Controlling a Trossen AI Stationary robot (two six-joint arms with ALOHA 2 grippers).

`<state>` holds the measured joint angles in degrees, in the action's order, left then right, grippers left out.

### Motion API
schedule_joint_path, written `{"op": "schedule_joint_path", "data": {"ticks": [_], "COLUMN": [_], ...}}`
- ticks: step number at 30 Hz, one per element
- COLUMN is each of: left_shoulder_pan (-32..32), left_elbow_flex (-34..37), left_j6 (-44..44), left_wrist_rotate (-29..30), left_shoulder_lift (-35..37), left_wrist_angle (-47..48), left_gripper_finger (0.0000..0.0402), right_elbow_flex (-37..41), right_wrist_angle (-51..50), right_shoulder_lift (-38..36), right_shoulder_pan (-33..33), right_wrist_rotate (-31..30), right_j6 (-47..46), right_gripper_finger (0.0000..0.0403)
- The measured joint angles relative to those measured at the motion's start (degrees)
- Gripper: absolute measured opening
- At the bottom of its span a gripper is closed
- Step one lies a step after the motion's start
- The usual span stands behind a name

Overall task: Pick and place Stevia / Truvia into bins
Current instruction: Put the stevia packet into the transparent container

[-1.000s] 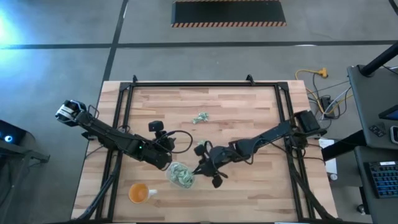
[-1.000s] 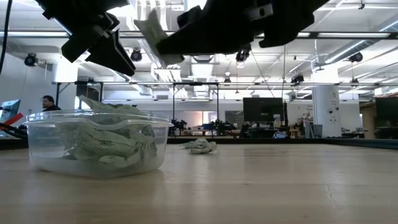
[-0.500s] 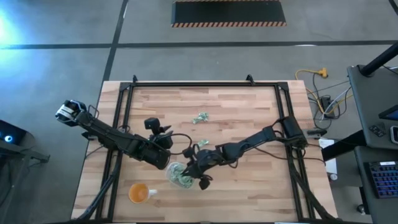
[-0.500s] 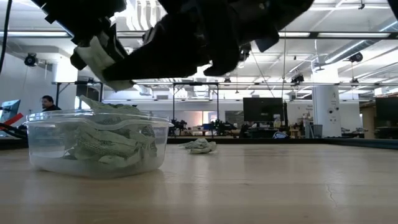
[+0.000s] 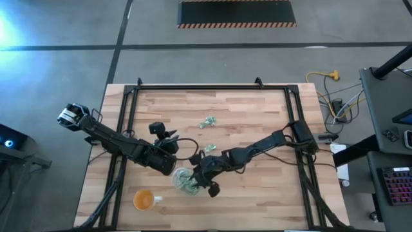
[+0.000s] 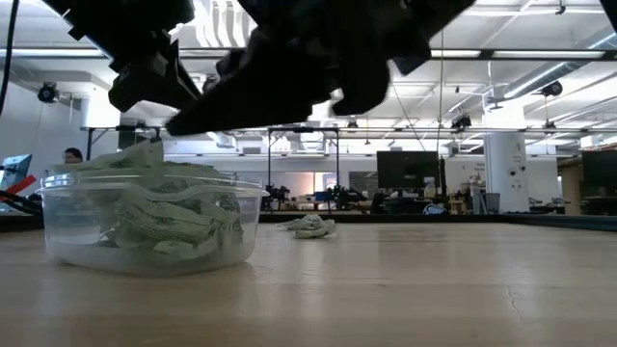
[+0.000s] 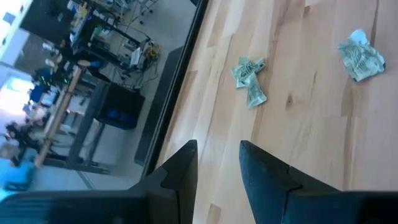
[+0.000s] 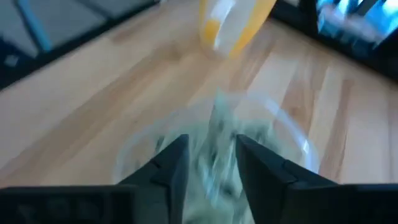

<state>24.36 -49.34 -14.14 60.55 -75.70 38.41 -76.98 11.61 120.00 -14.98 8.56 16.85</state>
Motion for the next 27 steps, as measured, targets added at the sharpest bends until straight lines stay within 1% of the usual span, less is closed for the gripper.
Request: {"op": "schedule_joint_path", "data": {"ticks": [2,5,8,10,14,17,20,24,27], "left_shoulder_pan": [-0.09,-0.96,-2.38,-3.66,-7.11,-9.93,-12.66,-16.88,-19.99], "left_elbow_flex": [0.04,0.09,0.11,0.14,0.60,1.96,3.71,4.13,3.77], "left_j6": [-1.76,-2.05,-0.81,0.76,7.01,13.16,18.30,19.39,18.96], "left_wrist_rotate": [0.00,-0.26,-3.16,-6.05,-13.74,-21.12,-26.48,-30.31,-35.71], "left_shoulder_lift": [0.00,0.00,0.00,0.00,0.00,-0.11,-1.00,-3.75,-6.78], "left_wrist_angle": [-0.45,-1.72,-4.00,-6.32,-14.33,-23.19,-31.34,-34.80,-36.33], "left_gripper_finger": [0.0102,0.0102,0.0102,0.0102,0.0102,0.0102,0.0102,0.0102,0.0102], "right_elbow_flex": [-1.36,-3.12,-2.87,-1.33,3.11,7.20,11.49,18.15,23.25], "right_wrist_angle": [-7.40,-21.50,-33.69,-37.62,-39.94,-40.20,-40.06,-40.21,-39.83], "right_shoulder_lift": [-1.40,-5.14,-8.56,-10.92,-15.78,-19.21,-23.81,-31.04,-38.06], "right_shoulder_pan": [0.00,0.00,-0.01,-0.12,-0.83,-1.02,-0.98,-1.03,-1.01], "right_wrist_rotate": [-0.69,-3.96,-5.74,-5.90,-6.59,-8.02,-10.20,-14.59,-17.88], "right_j6": [-0.02,-2.32,-7.02,-10.20,-13.72,-15.80,-17.94,-21.02,-23.77], "right_gripper_finger": [0.0134,0.0143,0.0145,0.0142,0.0133,0.0126,0.0118,0.0108,0.0101]}}
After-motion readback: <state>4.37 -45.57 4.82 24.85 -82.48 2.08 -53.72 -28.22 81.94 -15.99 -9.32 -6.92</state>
